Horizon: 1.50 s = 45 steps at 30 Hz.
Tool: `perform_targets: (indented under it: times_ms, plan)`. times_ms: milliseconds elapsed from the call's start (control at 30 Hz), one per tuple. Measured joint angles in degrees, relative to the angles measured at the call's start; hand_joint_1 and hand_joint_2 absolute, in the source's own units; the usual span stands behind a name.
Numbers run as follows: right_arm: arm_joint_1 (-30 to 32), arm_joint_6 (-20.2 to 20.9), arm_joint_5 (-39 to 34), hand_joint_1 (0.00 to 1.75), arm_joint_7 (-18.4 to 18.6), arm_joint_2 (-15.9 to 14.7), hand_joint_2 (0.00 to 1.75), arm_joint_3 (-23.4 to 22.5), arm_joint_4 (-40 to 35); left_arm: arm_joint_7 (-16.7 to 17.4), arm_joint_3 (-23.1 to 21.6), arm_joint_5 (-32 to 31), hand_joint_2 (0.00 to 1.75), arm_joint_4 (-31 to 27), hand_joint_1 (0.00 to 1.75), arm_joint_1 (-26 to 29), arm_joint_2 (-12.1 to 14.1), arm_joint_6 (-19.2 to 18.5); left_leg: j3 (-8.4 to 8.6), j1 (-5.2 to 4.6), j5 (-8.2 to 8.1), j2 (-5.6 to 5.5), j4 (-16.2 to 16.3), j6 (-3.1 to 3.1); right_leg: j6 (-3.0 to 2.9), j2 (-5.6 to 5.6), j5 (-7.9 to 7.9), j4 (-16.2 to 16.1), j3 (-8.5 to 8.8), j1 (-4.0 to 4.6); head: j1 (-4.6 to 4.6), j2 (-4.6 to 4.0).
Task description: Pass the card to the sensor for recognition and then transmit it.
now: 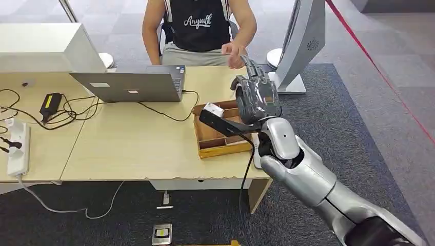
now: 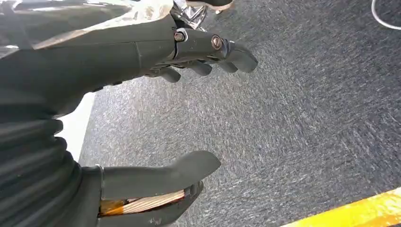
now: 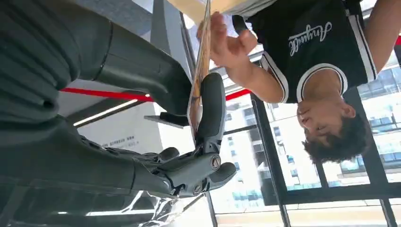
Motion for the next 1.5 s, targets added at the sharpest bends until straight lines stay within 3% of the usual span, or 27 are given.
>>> perform_targets:
  times_ms: [233,300,333,400,500,633,867,1067,1500]
  plan:
    - [-1.38,1.57,-0.89,1.75,-0.02,0.33,1.75,0.28,0.11,-0.20,0.00,-0.28,1.75,0.00,0.00,-0.03,0.00,-0.02,0.01,0.00,0.00,0.01,0.00,0.00,0.00,0.00,0.00,0.00,0.00,0.00,-0.02,0.02]
    - [-3.38,4.93,-1.77,1.75,0.26,0.94,1.75,0.72,0.72,-0.39,0.00,-0.55,1.75,0.00,0.00,-0.03,0.00,-0.28,-0.02,0.00,0.00,0.00,-0.01,0.00,0.00,0.00,0.00,0.03,0.00,0.00,0.00,0.02]
    - [-6.51,8.98,-3.43,1.75,-0.06,2.03,1.75,1.59,3.99,-0.39,-0.31,-0.61,1.75,0.00,0.00,-0.33,0.02,-1.38,-0.03,0.00,0.03,0.01,-0.02,-0.03,-0.03,0.00,0.02,0.03,-0.03,0.00,-0.02,0.02]
    - [-12.51,8.68,-5.31,1.75,-3.43,5.14,1.75,3.32,13.30,-0.55,-1.18,-0.66,1.75,0.00,0.00,-1.10,0.02,-2.08,-0.06,0.01,0.09,-0.07,-0.02,-0.04,-0.02,-0.01,0.03,0.05,-0.02,0.01,0.02,0.02]
    - [-15.48,7.93,-5.55,1.75,-4.79,7.21,1.75,4.57,19.25,-0.70,-1.48,-0.63,1.75,-0.02,0.00,-1.17,0.02,-2.08,-0.06,0.02,0.09,-0.08,-0.02,-0.05,-0.03,-0.01,0.04,0.06,-0.02,0.02,-0.07,0.00]
    - [-19.66,5.99,-5.18,1.75,-4.63,11.36,1.75,6.71,29.72,-1.03,-1.55,-0.63,1.75,-0.02,0.00,-1.12,0.04,-2.03,-0.07,0.02,0.09,-0.08,-0.02,-0.05,-0.03,-0.01,0.04,0.05,-0.05,0.02,-0.07,0.00]
    - [-22.23,4.85,-5.44,1.75,-3.67,14.91,1.75,8.39,39.43,-1.01,-2.01,-0.63,1.75,-0.02,0.00,-1.11,0.09,-2.51,-0.06,0.01,0.09,-0.06,-0.01,-0.05,-0.03,-0.01,0.04,0.04,-0.06,0.01,-0.04,0.00]
    - [-23.17,4.83,-5.90,1.75,-1.90,16.13,1.75,9.73,44.63,-0.87,-2.78,-0.63,1.75,-0.02,0.00,-1.11,0.11,-3.10,-0.01,0.01,0.09,-0.06,-0.01,-0.05,-0.03,-0.01,0.04,0.04,-0.05,0.01,-0.07,0.02]
    - [-22.52,4.61,-7.08,1.75,-0.07,15.41,1.75,11.30,49.05,-0.37,-4.02,-0.63,1.75,-0.02,0.00,-1.20,0.11,-3.65,0.00,0.01,0.09,-0.01,0.00,-0.05,-0.05,0.00,0.06,0.03,-0.07,0.01,-0.04,0.02]
